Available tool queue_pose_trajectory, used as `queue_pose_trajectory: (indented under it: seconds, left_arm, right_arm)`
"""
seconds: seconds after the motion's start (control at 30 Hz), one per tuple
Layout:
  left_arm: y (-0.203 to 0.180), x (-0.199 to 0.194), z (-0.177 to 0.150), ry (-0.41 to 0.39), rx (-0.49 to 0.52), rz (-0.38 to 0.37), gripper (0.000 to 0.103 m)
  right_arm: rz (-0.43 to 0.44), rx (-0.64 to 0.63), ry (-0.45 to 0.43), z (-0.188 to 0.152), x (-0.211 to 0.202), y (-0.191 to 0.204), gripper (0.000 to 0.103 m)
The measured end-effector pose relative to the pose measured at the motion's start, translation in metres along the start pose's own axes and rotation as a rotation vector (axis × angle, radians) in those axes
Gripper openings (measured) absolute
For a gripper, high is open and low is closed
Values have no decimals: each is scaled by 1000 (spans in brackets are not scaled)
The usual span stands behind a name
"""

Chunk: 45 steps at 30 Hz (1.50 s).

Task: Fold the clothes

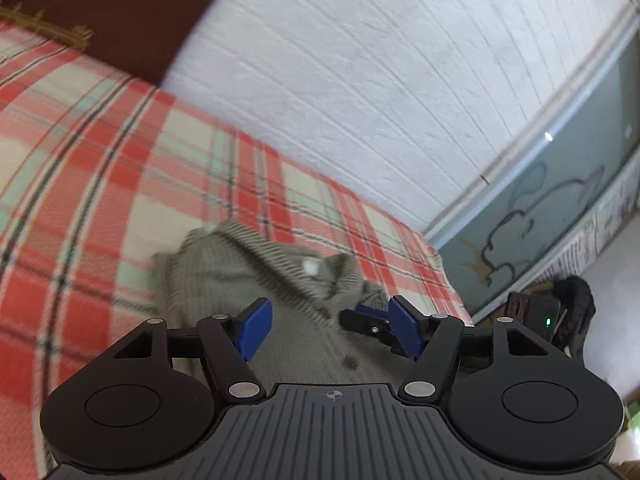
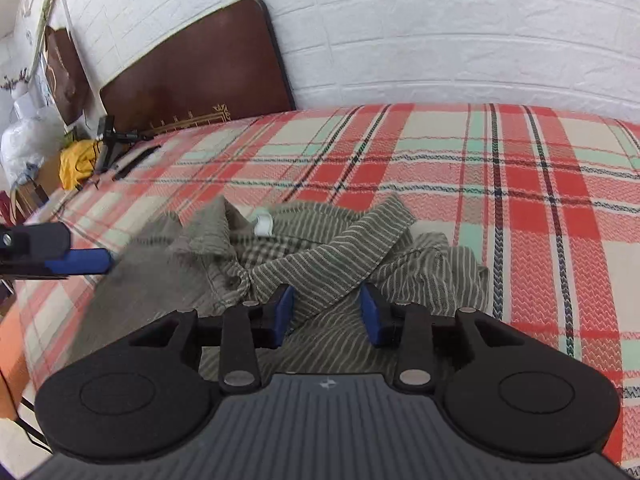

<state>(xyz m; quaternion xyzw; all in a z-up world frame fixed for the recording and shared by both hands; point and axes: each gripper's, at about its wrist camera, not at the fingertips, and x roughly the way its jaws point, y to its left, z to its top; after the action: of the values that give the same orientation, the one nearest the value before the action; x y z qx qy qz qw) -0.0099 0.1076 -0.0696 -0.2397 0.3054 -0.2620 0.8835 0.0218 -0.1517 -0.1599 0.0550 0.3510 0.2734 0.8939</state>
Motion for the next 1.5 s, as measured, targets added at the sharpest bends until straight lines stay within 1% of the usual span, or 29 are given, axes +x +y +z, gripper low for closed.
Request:
queue_pose_trajectory:
  seconds: [0.1,0.17,0.23,0.3,0.4,0.47,0.53,0.57,0.6,0.63,0.67,0.7,0.73,0.8,0.87,0.9,0.97,1.03,1.13,1.2,1.4,1.5]
  left_arm:
    - [-18,7,5,4,109,-22,78]
    - [-24,16,11,25,134,-39,78]
    - [-27,27,18,47,145,-61,78]
    - [-27,42,29,73,130,-86,78]
    - [-19,71,45,113,48,-104,75]
    - [-13,83,50,128,8,-103,67]
    - [-8,81,49,111,-17,-101,67]
    - [-6,73,47,90,-26,-106,69]
    - [-4,63,45,70,-36,-106,71]
    - [-1,49,40,51,-48,-92,78]
    - [4,33,35,32,-62,-62,85]
    - [9,18,29,12,-76,-33,87]
    - [16,2,23,0,-96,-2,89]
    - [38,-21,9,28,-191,44,89]
    - [59,-34,-3,74,-290,58,89]
    - [67,-36,-7,93,-324,64,89]
    - [78,-37,-12,114,-353,84,89]
    - [85,-32,-12,139,-350,97,89]
    - [95,-14,-9,196,-335,111,89]
    - [101,0,-8,238,-332,87,89]
    - [101,27,-5,266,-278,-19,90]
    - [100,41,-4,266,-271,-60,90]
  right_arm:
    - [42,27,-39,9,-22,-6,50]
    - [60,42,-64,14,-35,-14,51]
    - [57,59,-82,17,-45,-21,52]
    - [39,74,-104,18,-54,-27,52]
    - [16,105,-138,16,-68,-39,54]
    - [20,131,-142,10,-75,-47,56]
    - [30,158,-125,3,-80,-55,61]
    - [41,175,-111,-1,-82,-60,66]
    - [53,192,-98,-5,-83,-65,67]
    - [68,223,-80,-9,-84,-71,67]
    - [86,264,-60,-12,-84,-78,70]
    - [108,314,-38,-15,-85,-87,73]
    - [134,369,-13,-17,-85,-96,74]
    - [200,473,47,-20,-81,-112,78]
    - [246,583,98,-23,-73,-125,79]
    - [258,629,122,-25,-69,-130,79]
    - [262,673,177,-24,-63,-135,79]
    - [251,677,226,-22,-59,-137,79]
    - [236,659,255,-19,-57,-136,79]
    - [252,664,262,-17,-50,-138,79]
    - [302,674,278,-11,-30,-142,80]
    - [365,654,268,-8,-18,-139,81]
